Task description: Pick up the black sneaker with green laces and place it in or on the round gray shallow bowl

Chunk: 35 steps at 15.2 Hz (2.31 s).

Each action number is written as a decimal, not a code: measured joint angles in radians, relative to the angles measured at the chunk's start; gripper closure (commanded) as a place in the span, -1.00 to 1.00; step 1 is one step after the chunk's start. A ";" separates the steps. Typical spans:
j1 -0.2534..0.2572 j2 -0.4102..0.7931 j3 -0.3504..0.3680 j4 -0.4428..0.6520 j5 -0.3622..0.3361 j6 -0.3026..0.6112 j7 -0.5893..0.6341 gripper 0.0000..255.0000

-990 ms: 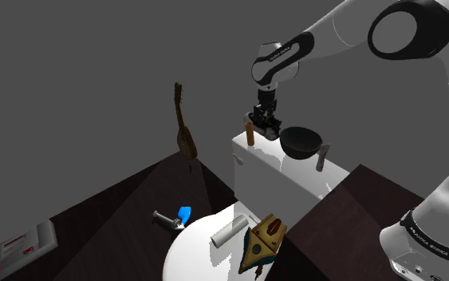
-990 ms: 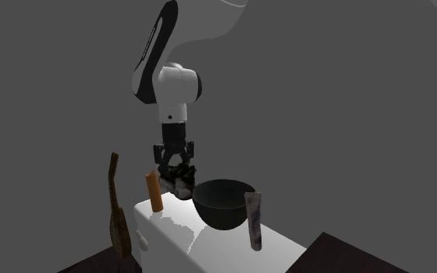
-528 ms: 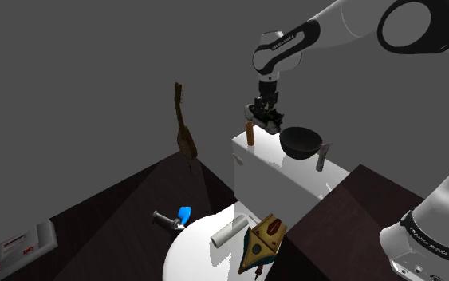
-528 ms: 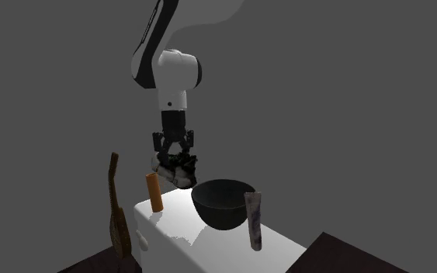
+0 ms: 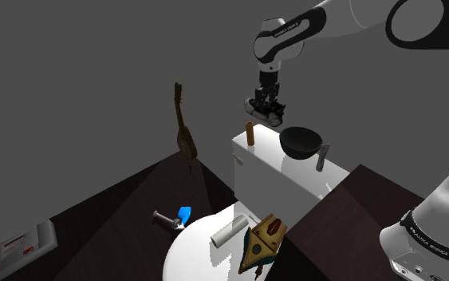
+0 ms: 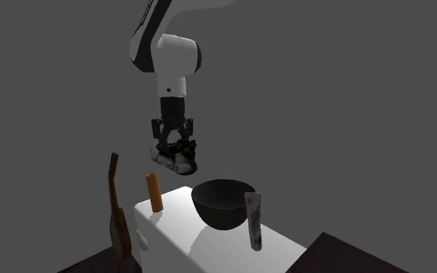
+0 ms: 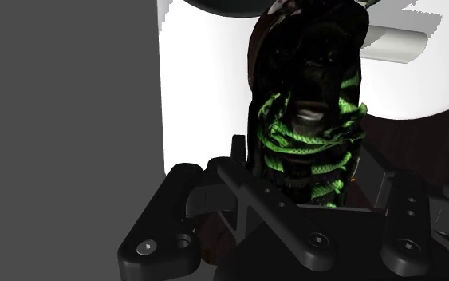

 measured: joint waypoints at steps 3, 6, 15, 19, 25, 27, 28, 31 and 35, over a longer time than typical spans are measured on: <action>-0.001 -0.025 -0.002 0.003 -0.002 -0.028 0.000 1.00; -0.003 -0.074 -0.005 -0.053 -0.004 -0.021 -0.006 1.00; -0.047 -0.373 -0.046 -0.482 -0.029 0.107 -0.089 1.00; -0.068 -0.501 -0.068 -0.632 -0.051 0.128 -0.121 1.00; -0.072 -0.485 -0.072 -0.693 -0.048 0.204 -0.133 1.00; -0.072 -0.471 -0.072 -0.702 -0.045 0.228 -0.136 1.00; -0.072 -0.461 -0.072 -0.707 -0.043 0.242 -0.137 1.00; -0.073 -0.432 -0.071 -0.714 -0.037 0.278 -0.142 1.00; -0.074 -0.402 -0.070 -0.725 -0.030 0.322 -0.148 1.00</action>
